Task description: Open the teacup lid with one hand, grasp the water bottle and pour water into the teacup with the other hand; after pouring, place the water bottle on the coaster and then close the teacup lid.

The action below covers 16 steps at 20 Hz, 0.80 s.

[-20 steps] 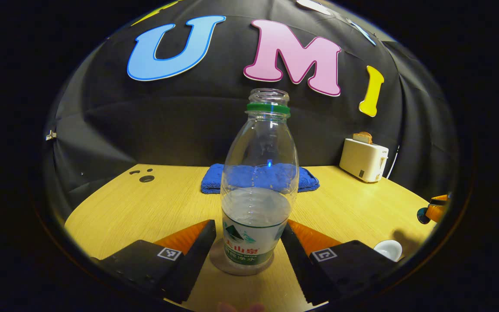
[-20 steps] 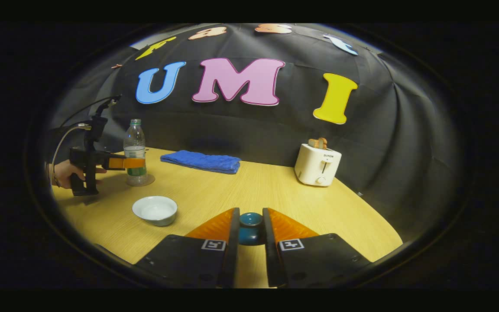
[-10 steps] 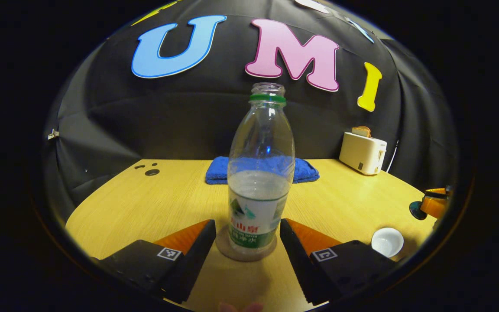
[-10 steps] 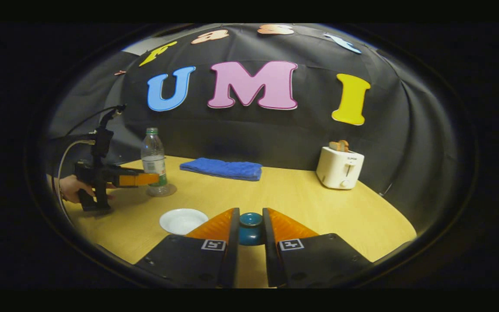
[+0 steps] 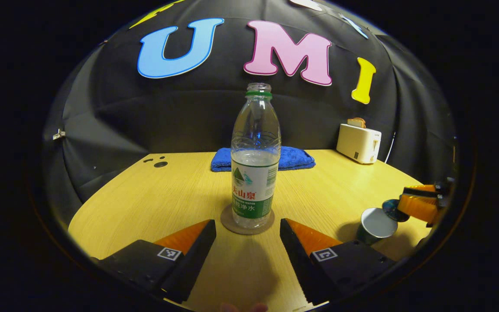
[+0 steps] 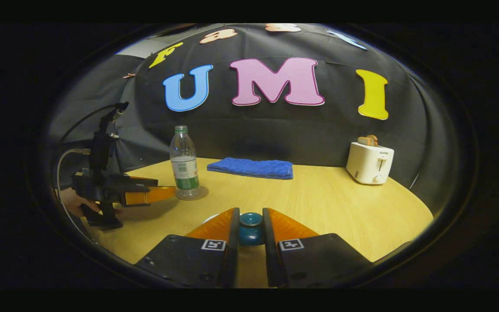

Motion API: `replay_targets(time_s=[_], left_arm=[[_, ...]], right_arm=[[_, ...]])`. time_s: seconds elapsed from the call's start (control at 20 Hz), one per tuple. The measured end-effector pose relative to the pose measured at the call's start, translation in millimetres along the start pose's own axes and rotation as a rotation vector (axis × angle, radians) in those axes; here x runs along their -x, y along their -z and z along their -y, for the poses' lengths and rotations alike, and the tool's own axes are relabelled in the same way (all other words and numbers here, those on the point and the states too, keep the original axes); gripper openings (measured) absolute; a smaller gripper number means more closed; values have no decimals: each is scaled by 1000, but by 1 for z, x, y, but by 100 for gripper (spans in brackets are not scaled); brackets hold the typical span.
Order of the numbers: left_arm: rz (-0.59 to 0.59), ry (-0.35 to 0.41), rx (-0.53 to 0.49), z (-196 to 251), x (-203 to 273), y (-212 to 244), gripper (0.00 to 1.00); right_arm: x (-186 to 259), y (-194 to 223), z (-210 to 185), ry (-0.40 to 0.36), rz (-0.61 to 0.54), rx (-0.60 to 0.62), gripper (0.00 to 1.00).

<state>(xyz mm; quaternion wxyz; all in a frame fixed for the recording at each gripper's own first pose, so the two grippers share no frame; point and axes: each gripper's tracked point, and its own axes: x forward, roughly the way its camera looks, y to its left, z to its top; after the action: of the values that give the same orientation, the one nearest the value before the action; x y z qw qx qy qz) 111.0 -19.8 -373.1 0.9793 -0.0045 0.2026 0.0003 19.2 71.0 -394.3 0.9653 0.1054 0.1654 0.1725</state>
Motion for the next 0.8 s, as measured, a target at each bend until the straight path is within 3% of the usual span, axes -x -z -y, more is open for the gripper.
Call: replay_targets(time_s=[0.15,0.2,0.25,0.6,0.7,0.75,0.8], left_arm=[[4,-14,15,0,14,1,94],[6,-15,16,1,16,0,94],[5,-12,17,3,18,2,94],[-7,-4,-4,-5,21,6,94],[-8,-1,-2,-6,21,6,94],[-9,1,1,-5,21,6,94],[-10,3,3,-5,20,7,94]], right_arm=[[-7,4,-12,-13,-5,6,30],[-9,4,-15,-15,-6,9,25],[-11,4,-16,-17,-6,13,30],[-18,14,-19,-12,-21,21,30],[-20,15,-19,-10,-26,29,24],[-19,17,-19,-8,-29,30,29],[-19,18,-20,-7,-33,33,24]])
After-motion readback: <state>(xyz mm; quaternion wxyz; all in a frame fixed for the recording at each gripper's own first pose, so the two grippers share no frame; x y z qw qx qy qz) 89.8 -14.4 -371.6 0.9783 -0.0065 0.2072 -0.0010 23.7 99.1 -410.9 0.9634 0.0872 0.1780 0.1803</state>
